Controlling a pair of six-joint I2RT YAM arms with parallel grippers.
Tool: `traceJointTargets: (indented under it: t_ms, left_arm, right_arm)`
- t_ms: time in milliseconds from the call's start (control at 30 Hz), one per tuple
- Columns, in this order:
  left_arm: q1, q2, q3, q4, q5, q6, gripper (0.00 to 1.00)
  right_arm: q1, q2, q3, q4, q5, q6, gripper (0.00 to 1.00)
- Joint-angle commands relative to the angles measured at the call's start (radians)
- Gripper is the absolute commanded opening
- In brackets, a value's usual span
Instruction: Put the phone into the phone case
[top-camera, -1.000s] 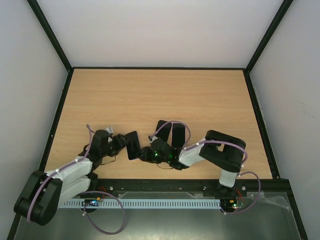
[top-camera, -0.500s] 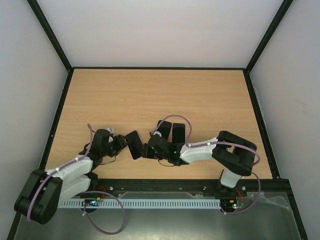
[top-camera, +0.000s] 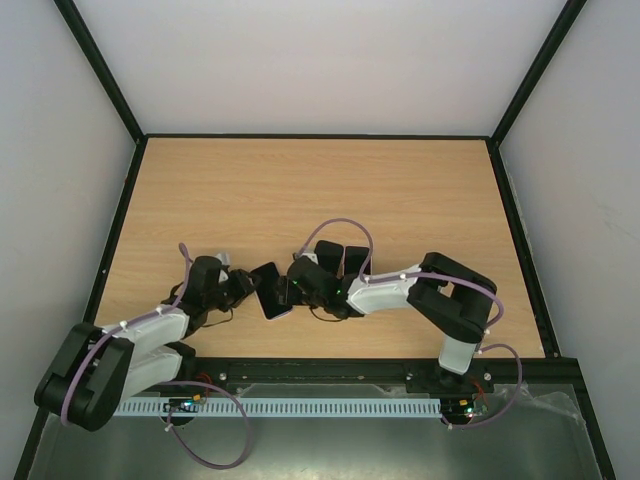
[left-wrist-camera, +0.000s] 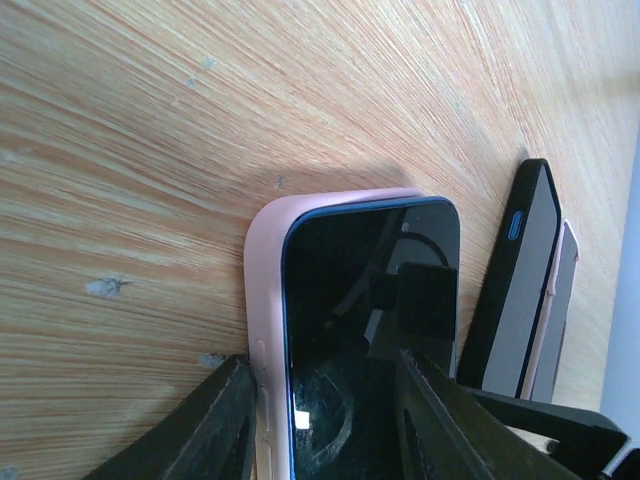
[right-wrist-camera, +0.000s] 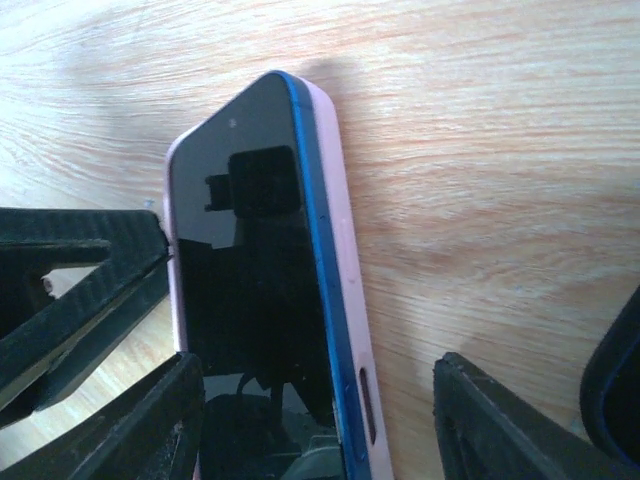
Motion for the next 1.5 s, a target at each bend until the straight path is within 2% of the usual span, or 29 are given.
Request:
traceJointTargets:
  t_ms: [0, 100, 200, 367, 600, 900, 1167, 1467]
  left_arm:
    - [0.009, 0.039, -0.012, -0.06, -0.006, 0.019, 0.39]
    - [0.009, 0.048, -0.014, -0.054, 0.008, 0.022, 0.33]
    - [0.009, 0.055, -0.019, -0.031, 0.043, 0.027, 0.28]
    - [0.009, 0.052, -0.042, 0.011, 0.101, -0.018, 0.27]
    - [0.006, 0.024, -0.057, 0.071, 0.163, -0.097, 0.43]
    - [0.007, -0.021, -0.076, 0.065, 0.143, -0.095, 0.58]
    - [0.006, -0.103, -0.083, 0.042, 0.119, -0.115, 0.62]
    - [0.007, -0.126, -0.094, 0.039, 0.105, -0.13, 0.63]
  right_arm:
    - [-0.016, 0.046, 0.025, 0.008, -0.015, -0.016, 0.65]
    - [-0.031, 0.071, 0.027, 0.05, -0.065, -0.006, 0.69]
    - [-0.052, 0.079, 0.008, 0.144, -0.192, 0.018, 0.7]
    - [-0.087, 0.06, -0.03, 0.298, -0.313, 0.098, 0.7]
    - [-0.11, 0.079, -0.058, 0.49, -0.437, 0.253, 0.7]
    - [-0.117, 0.055, -0.117, 0.688, -0.48, 0.361, 0.7]
    - [-0.116, 0.107, -0.169, 0.865, -0.498, 0.447, 0.7]
    - [-0.117, 0.143, -0.167, 0.826, -0.5, 0.417, 0.67]
